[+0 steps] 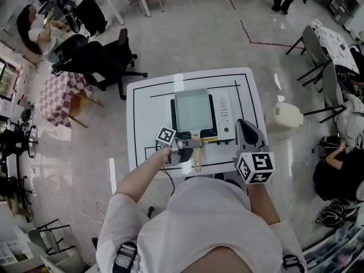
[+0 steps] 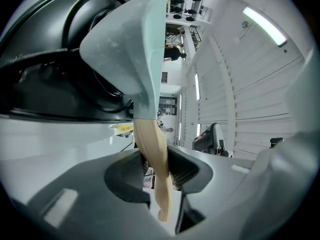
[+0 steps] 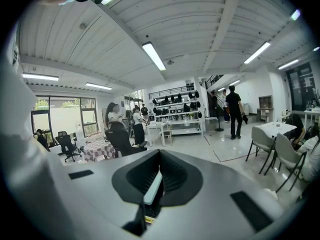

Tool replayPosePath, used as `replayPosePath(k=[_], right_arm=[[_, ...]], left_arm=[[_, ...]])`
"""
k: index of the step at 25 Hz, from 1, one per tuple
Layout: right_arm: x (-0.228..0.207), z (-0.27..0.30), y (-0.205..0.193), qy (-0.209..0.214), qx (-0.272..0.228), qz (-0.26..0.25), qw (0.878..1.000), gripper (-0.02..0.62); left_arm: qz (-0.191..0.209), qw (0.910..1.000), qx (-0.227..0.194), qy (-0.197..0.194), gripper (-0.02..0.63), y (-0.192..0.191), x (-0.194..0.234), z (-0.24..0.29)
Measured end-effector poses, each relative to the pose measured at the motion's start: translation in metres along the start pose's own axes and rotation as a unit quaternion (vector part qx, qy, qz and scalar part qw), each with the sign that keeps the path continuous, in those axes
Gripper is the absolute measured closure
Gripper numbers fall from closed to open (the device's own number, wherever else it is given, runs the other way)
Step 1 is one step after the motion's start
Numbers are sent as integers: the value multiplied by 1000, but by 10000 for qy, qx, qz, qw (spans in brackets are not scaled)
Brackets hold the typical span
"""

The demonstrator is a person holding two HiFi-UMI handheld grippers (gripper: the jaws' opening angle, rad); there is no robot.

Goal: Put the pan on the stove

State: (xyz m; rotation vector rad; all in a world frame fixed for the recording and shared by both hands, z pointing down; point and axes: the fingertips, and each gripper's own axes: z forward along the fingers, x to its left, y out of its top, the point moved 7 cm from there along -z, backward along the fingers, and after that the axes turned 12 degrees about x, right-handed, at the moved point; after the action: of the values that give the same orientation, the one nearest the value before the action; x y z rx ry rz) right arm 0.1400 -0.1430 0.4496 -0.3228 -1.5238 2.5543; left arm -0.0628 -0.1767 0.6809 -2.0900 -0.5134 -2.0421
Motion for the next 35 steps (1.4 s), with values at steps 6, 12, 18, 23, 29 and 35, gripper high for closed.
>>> replayPosePath(k=[6, 12, 18, 23, 29, 35], right_arm=[[3, -2, -1, 10, 13, -1, 10000, 588], [1, -4, -2, -12, 27, 10, 10000, 588], [0, -5, -2, 66, -19, -11, 10000, 587], [0, -8, 0, 77, -28, -62, 9999, 586], [1, -9, 1, 87, -42, -71, 9999, 588], [4, -16, 9, 186, -253, -144, 9994, 587]], left_arm=[[-76, 9999, -17, -127, 474, -1, -1, 0], [155, 9996, -135, 187, 407, 1, 4, -7], [415, 9967, -592, 360, 394, -4, -3, -30], [904, 9732, -1994, 704, 396, -15, -27, -69], [2697, 8431, -3773, 2722, 554, -38, -94, -115], [4164, 6435, -4059, 4978, 595, -64, -172, -94]])
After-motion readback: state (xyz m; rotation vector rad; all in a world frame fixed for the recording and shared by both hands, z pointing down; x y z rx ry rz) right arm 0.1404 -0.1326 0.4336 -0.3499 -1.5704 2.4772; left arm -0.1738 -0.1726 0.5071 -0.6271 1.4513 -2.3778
